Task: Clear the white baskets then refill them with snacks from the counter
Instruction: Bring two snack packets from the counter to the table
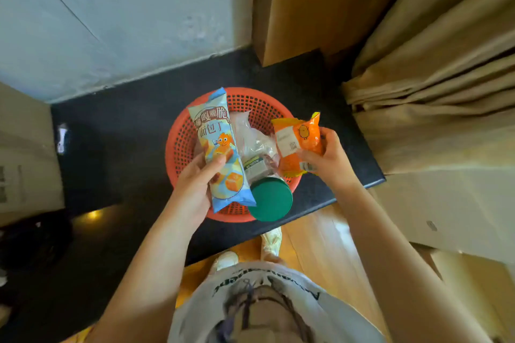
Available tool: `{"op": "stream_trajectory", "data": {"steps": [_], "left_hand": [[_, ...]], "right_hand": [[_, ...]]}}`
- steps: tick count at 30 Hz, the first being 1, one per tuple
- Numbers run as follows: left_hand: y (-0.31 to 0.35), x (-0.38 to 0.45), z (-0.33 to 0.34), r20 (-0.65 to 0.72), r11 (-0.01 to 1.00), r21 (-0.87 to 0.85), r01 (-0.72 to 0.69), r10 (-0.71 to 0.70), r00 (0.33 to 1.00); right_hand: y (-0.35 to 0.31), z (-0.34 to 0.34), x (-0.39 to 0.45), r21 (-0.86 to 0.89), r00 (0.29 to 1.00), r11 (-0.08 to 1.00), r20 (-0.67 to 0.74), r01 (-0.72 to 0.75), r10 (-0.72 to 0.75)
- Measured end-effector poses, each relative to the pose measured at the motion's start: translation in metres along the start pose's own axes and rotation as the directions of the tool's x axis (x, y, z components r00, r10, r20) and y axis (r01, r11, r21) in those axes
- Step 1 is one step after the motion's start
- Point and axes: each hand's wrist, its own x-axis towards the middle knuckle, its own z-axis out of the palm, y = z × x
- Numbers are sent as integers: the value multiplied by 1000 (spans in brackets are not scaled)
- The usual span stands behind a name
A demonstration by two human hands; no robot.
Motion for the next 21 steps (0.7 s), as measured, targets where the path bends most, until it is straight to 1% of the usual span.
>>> {"op": "stream_trajectory", "data": {"steps": [2,5,9,12,15,18,21], "left_hand": [[5,-23,-12,118,999,49,2,-8,993],[7,-52,-25,252,992,124,13,-44,967],[-7,-86,-24,399,973,207,100,-177,900],[-29,-114,-14,507,925,357,130,-309,804],[-57,-140,-7,547,857,488,164,-447,708],[-87,-168,-2,541,768,623,149,-560,627],[-119,-198,-1,529,635,771,55,-685,501]], "right_hand": [[8,-12,-49,179,998,983,-45,-30,38],[26,-14,-125,426,984,903,-131,-52,118],[51,-1,-219,617,933,787,-278,-7,227],[74,11,-286,747,875,662,-365,69,320],[99,29,-345,822,820,546,-419,161,389],[125,50,-399,823,733,523,-495,222,467],[154,74,-454,819,610,504,-553,274,568]]}}
